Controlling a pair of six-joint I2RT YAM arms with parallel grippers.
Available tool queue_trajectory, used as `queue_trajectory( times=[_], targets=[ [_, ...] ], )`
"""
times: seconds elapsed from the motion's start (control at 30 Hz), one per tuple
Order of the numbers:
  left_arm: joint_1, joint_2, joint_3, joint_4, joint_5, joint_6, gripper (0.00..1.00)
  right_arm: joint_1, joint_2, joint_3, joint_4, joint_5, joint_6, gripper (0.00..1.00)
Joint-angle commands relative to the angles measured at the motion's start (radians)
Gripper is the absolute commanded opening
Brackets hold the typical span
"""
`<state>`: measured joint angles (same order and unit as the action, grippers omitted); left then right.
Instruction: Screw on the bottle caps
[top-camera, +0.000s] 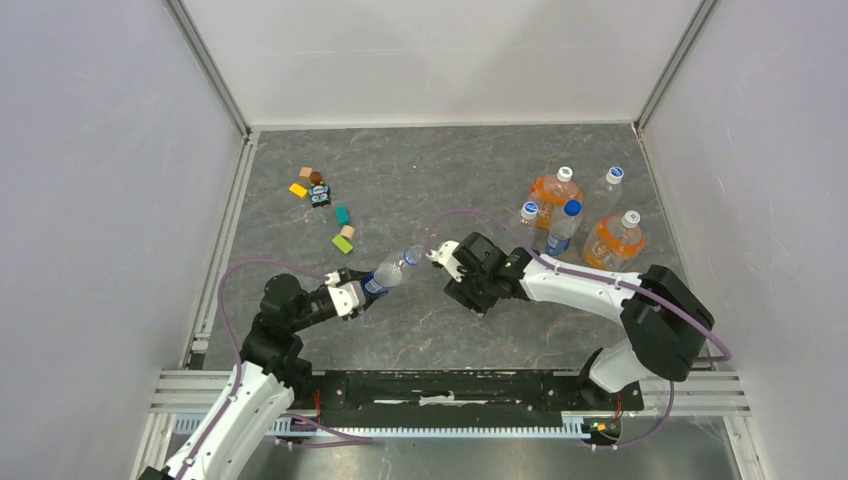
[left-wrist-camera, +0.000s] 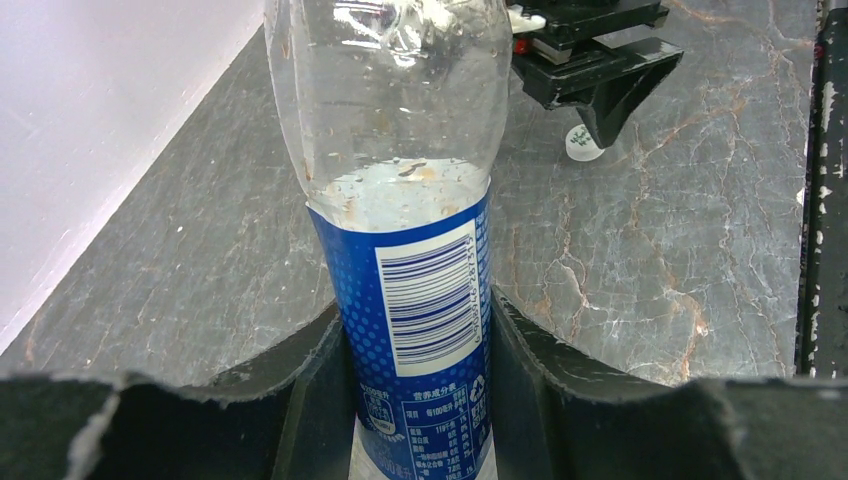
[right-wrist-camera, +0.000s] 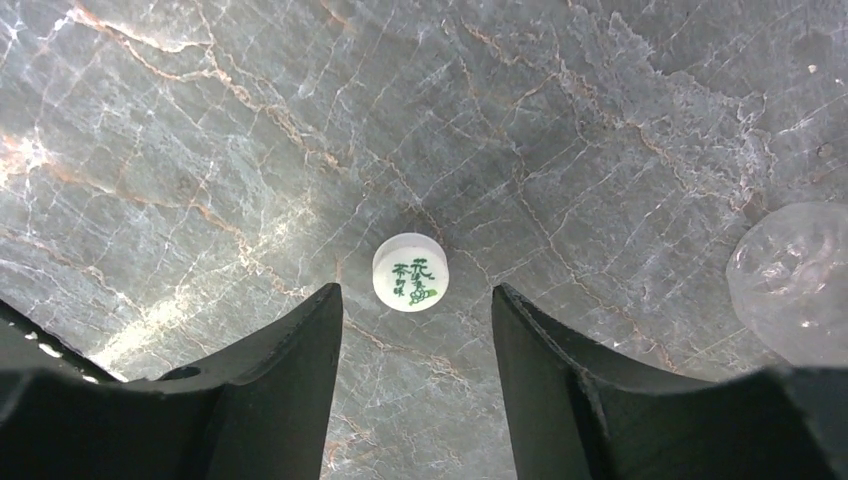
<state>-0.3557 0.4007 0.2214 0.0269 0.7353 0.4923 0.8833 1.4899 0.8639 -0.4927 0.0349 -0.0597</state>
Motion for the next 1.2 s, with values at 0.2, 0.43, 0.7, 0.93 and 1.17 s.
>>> queue_trajectory(
  times=[0.2, 0.43, 0.7, 0.93, 1.17],
  targets=[
    [-0.01, -0.012, 0.019, -0.015, -0.007, 0.064, 0.47, 0.022, 0.108, 0.121, -0.101, 0.033, -0.002, 0.57],
    [-0.014, -0.014, 0.019, -0.021, -0.01, 0.068, 0.47, 0.034, 0.15, 0.15, -0.112, 0.044, -0.005, 0.54],
    [-0.02, -0.013, 0.019, -0.021, -0.007, 0.072, 0.46, 0.037, 0.186, 0.168, -0.123, 0.059, -0.011, 0.48],
    [-0.025, -0.012, 0.021, -0.02, -0.007, 0.077, 0.46, 0.037, 0.188, 0.161, -0.126, 0.058, -0.016, 0.43],
    [-0.027, -0.014, 0.021, -0.048, -0.004, 0.083, 0.46, 0.037, 0.169, 0.158, -0.126, 0.055, -0.021, 0.25]
  ],
)
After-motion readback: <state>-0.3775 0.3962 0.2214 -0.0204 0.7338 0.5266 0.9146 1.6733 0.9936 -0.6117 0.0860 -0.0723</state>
